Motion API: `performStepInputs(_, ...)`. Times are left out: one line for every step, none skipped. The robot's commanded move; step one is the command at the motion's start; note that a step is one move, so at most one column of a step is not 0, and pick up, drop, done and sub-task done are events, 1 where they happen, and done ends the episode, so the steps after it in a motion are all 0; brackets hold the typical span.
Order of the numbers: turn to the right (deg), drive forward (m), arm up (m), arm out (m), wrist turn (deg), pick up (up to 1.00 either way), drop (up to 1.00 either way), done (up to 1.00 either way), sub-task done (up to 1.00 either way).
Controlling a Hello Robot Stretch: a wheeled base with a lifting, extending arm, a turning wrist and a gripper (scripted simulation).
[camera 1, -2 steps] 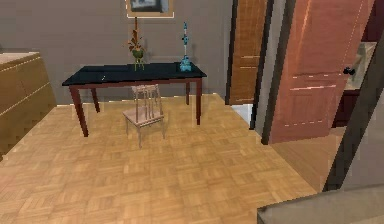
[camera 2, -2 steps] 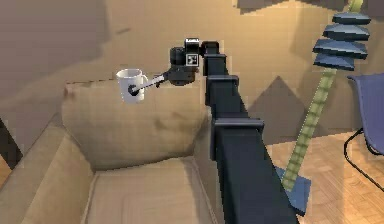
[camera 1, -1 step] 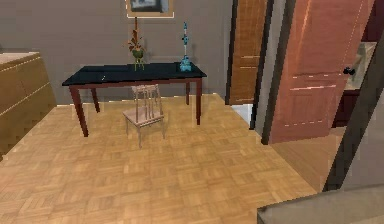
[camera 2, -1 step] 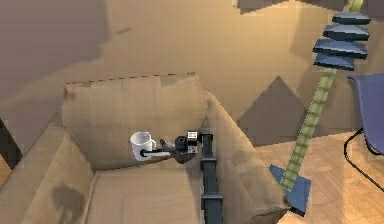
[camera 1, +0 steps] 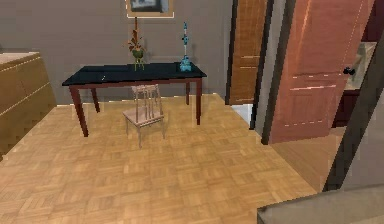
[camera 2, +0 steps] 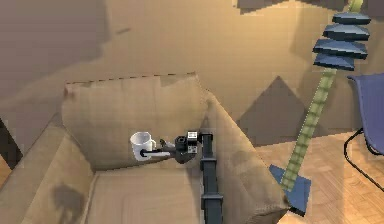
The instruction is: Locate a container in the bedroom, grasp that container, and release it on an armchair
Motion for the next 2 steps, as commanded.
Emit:
performStepInputs(0.0,0.00,0.00,0.00,0.0,0.00,1.00,0.00,0.00)
performStepInputs(0.0,0.00,0.10,0.00,0.0,0.00,0.00,0.00,0.00)
